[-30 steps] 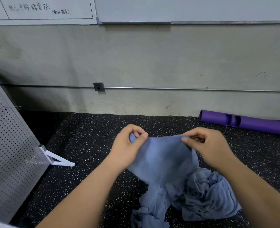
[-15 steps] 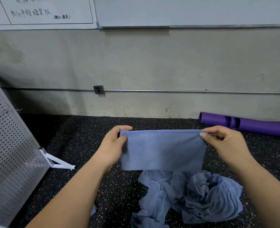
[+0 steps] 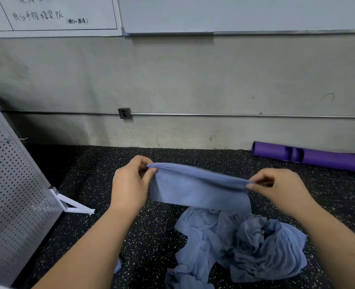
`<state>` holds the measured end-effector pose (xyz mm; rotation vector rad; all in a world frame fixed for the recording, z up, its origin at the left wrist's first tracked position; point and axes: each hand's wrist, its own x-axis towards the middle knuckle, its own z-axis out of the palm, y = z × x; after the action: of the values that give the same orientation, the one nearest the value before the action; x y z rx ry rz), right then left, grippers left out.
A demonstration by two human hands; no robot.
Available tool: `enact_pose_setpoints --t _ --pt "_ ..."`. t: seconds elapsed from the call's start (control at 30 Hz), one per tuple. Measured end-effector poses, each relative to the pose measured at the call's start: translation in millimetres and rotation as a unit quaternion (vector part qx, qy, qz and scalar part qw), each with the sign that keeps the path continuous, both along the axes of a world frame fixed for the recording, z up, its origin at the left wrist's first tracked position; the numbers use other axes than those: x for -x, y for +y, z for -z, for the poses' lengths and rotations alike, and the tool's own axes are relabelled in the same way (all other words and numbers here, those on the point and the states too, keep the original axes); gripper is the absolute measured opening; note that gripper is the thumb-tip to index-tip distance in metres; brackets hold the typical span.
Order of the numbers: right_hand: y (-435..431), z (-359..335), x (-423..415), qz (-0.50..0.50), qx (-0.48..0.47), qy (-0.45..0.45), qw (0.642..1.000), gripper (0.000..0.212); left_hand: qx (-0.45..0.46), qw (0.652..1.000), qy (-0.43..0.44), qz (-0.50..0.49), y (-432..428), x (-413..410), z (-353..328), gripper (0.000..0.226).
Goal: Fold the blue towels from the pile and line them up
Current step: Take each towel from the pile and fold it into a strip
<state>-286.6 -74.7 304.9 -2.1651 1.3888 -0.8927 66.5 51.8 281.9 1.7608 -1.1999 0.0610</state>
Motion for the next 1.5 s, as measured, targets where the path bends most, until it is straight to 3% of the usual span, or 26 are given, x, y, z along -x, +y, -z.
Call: enact_pose_setpoints --t 0.13,0.27,0.47,0.63,0.77,0.87,0.93,1.03,1.1,1.2,1.27,1.37,1.5 --pt "-6 1 0 0.035 0.005 -0.108 0.994 0.013 0.002 1.000 0.002 -0.007 0 1 -1 0.014" --pt "-9 11 -1 0.000 -0.024 -0.045 0.999 0.015 -0.019 1.000 0.024 -0.002 -2 3 2 0.018" --pt "-7 16 -11 -0.016 -0.019 -0.056 0.998 0.009 -0.020 0.998 0.064 0.013 -5 3 6 0.012" --pt "0 12 -23 0.025 0.010 -0.176 0.984 0.005 0.015 0.988 0.144 0.056 -9 10 4 0.007" --pt "-1 13 -32 0.032 -0.004 -0.217 0.976 0.006 0.027 0.984 0.175 0.037 -8 21 -1 0.013" --pt "0 10 -36 0.038 -0.071 -0.267 0.960 0.005 0.012 0.988 0.154 -0.001 -7 23 -2 0.016" --pt "2 6 -36 0.042 -0.166 -0.296 0.940 0.013 0.000 0.986 0.164 -0.011 -8 21 0 0.018" --pt "5 4 -31 -0.032 -0.392 -0.335 0.856 0.027 -0.013 0.976 0.217 -0.011 -13 16 7 0.020" --pt "5 9 -28 -0.084 -0.441 -0.326 0.832 0.029 -0.029 0.963 0.269 -0.007 -15 11 13 0.023" --pt "-1 18 -25 -0.084 -0.423 -0.334 0.838 0.031 -0.061 0.941 0.332 -0.006 -15 4 18 0.042" --pt "-5 19 -25 -0.065 -0.362 -0.316 0.875 0.025 -0.061 0.940 0.336 -0.005 -15 2 18 0.049" --pt "-2 15 -28 -0.046 -0.228 -0.223 0.947 0.011 -0.048 0.967 0.252 -0.006 -12 3 11 0.046" --pt "1 14 -33 -0.016 -0.127 -0.201 0.971 0.012 -0.045 0.987 0.152 -0.027 -10 8 4 0.040"
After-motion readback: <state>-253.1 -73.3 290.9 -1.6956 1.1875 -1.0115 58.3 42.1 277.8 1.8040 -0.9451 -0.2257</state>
